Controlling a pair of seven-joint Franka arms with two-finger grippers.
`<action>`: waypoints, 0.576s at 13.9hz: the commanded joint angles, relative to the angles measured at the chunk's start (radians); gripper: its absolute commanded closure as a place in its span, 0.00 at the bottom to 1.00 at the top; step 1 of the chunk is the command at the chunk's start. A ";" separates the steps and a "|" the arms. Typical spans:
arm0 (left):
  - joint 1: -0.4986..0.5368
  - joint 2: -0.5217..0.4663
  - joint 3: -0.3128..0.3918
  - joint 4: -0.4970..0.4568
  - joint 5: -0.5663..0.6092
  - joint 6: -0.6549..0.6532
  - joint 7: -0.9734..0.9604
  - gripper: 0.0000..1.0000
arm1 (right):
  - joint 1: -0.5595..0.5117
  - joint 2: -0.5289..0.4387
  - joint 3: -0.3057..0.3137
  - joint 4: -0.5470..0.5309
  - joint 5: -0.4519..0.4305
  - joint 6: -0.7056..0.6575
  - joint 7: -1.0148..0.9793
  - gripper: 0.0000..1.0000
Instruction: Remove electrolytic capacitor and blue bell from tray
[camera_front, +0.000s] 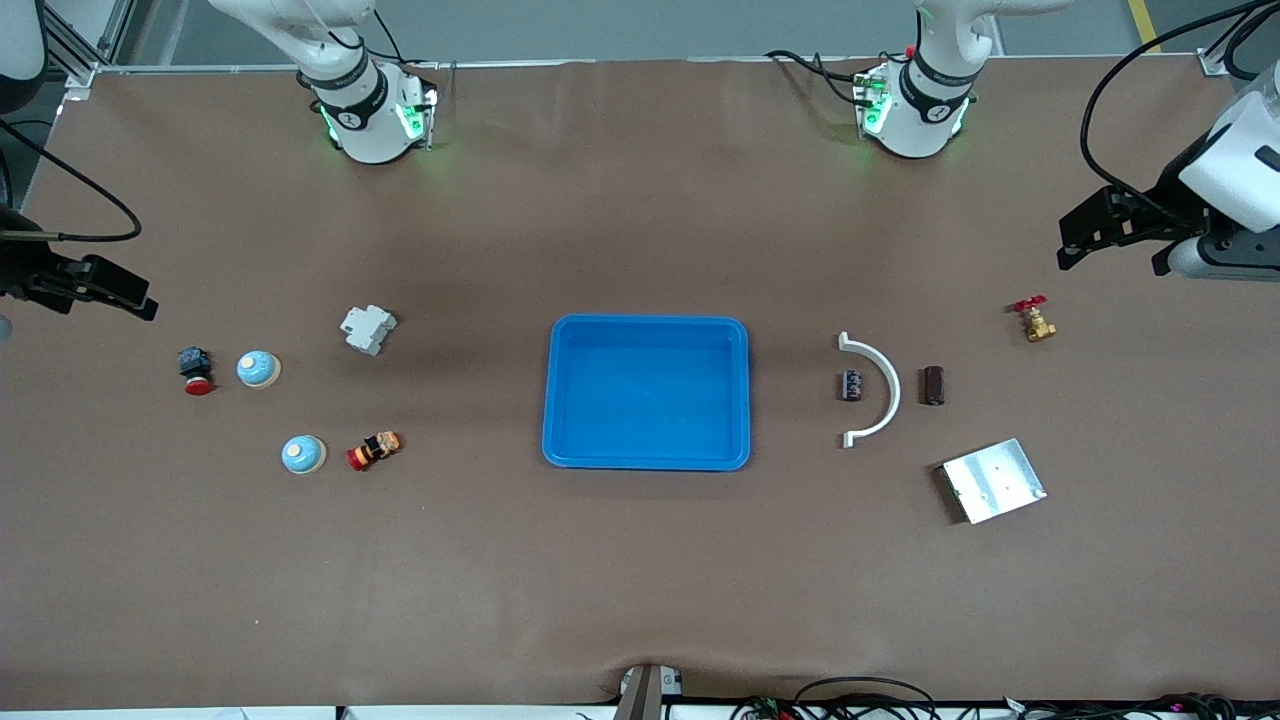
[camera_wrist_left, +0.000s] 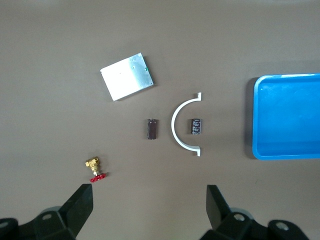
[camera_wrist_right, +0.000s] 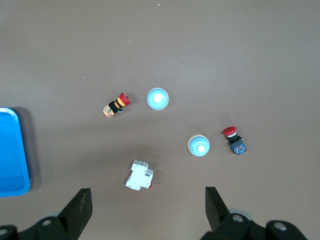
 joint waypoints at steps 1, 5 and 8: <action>-0.002 -0.002 0.001 0.003 -0.019 0.017 -0.017 0.00 | -0.024 0.009 0.013 0.020 0.026 -0.007 -0.007 0.00; -0.002 0.000 0.001 -0.001 -0.007 0.043 -0.017 0.00 | -0.032 0.009 0.013 0.020 0.031 -0.007 -0.007 0.00; -0.007 0.004 -0.011 -0.008 0.001 0.043 -0.020 0.00 | -0.032 0.009 0.013 0.020 0.032 -0.007 -0.007 0.00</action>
